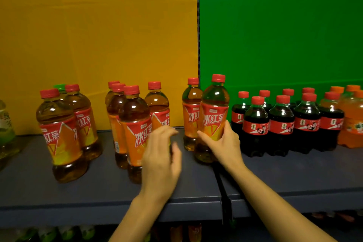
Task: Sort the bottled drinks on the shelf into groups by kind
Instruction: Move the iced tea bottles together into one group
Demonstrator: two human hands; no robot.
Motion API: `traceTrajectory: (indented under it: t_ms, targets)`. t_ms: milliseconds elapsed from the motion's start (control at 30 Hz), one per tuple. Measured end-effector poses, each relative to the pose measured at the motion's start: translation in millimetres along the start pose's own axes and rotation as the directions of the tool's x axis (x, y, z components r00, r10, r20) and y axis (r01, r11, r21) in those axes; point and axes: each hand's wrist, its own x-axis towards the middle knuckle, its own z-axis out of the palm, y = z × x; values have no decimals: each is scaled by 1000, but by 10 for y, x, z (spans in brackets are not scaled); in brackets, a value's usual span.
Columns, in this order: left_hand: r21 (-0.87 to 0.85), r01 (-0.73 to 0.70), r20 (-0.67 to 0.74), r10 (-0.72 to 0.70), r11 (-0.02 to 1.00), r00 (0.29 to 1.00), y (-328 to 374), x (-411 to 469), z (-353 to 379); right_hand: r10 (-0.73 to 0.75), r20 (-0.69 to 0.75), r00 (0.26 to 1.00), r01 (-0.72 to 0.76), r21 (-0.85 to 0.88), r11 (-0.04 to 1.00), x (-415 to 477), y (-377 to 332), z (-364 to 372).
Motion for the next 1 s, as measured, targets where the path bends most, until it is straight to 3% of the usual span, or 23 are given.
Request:
traceTrajectory:
  t_ms: [100, 200, 367, 467, 733, 1000]
  targets:
    - [-46, 209, 244, -192, 977, 951, 83, 91, 328, 13, -65, 998, -13, 13, 1000, 133, 13, -64]
    - [32, 438, 364, -419, 898, 832, -33, 223, 680, 36, -70, 997, -36, 2, 999, 229, 85, -99]
    - [-53, 649, 534, -527, 759, 661, -238, 320, 958, 86, -62, 994, -88, -33, 996, 269, 209, -62]
    - [-54, 668, 493, -562, 742, 664, -320, 257, 1014, 84, -38, 996, -86, -42, 995, 311, 231, -43]
    - [143, 667, 295, -674, 732, 677, -341, 264, 1000, 92, 31, 995, -90, -38, 995, 487, 202, 123]
    - [154, 675, 259, -689, 722, 677, -424, 287, 993, 40, 128, 991, -46, 47, 998, 607, 158, 405]
